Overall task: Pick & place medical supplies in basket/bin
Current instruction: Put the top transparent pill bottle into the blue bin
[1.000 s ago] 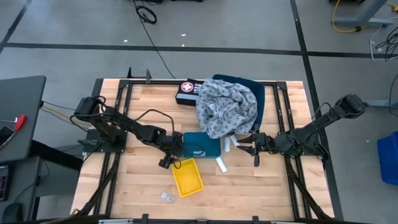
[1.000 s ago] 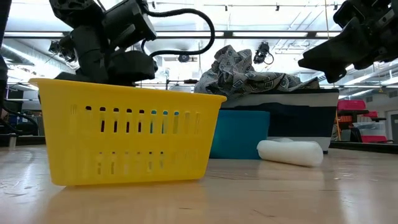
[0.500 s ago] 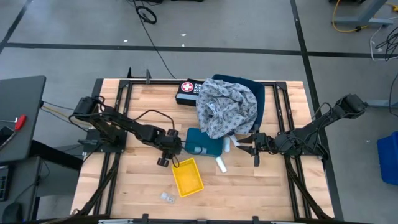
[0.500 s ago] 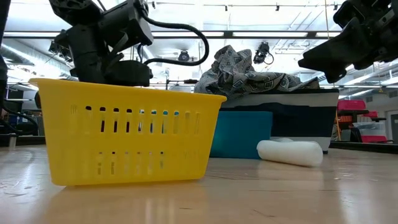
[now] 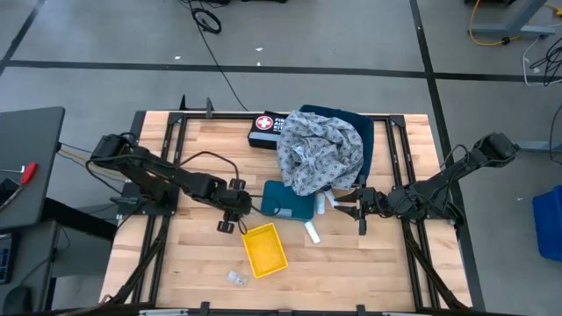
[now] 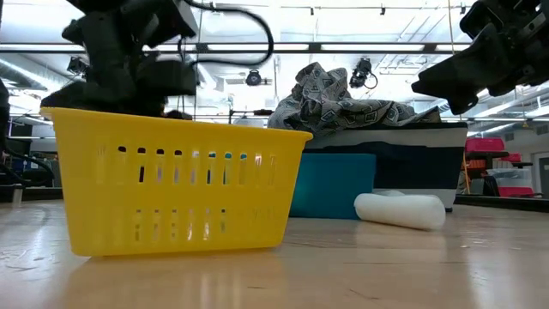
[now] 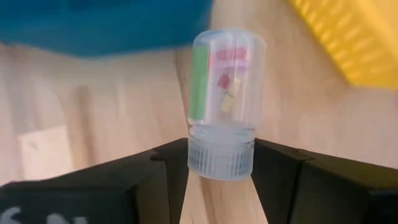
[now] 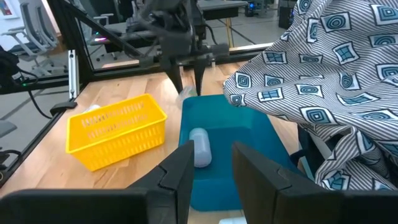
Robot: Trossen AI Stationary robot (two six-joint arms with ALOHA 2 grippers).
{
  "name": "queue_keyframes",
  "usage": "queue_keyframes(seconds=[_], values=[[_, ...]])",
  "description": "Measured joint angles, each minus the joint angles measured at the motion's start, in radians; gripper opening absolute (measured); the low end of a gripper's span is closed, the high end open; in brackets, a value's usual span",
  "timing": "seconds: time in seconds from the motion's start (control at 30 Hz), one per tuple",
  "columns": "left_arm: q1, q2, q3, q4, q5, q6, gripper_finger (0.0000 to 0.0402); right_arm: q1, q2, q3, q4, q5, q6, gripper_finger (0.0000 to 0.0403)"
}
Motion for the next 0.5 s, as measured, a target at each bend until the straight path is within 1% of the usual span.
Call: queue_keyframes(seconds=[0.3, 0.4, 0.5], values=[[-0.025, -0.166, -0.015, 0.050, -0.074, 0.004, 0.0145, 0.000, 0.000, 0.000, -0.001, -0.005, 0.000, 0.0114], [-0.024, -0.232, -0.044, 0.138, -0.073, 0.011, 0.0145, 0.000, 0.000, 0.000, -0.002, -0.006, 0.000, 0.0114], [-0.024, -0.278, -0.086, 0.318, -0.042, 0.038, 0.0145, 0.000, 0.000, 0.000, -0.003, -0.007, 0.000, 0.0114]])
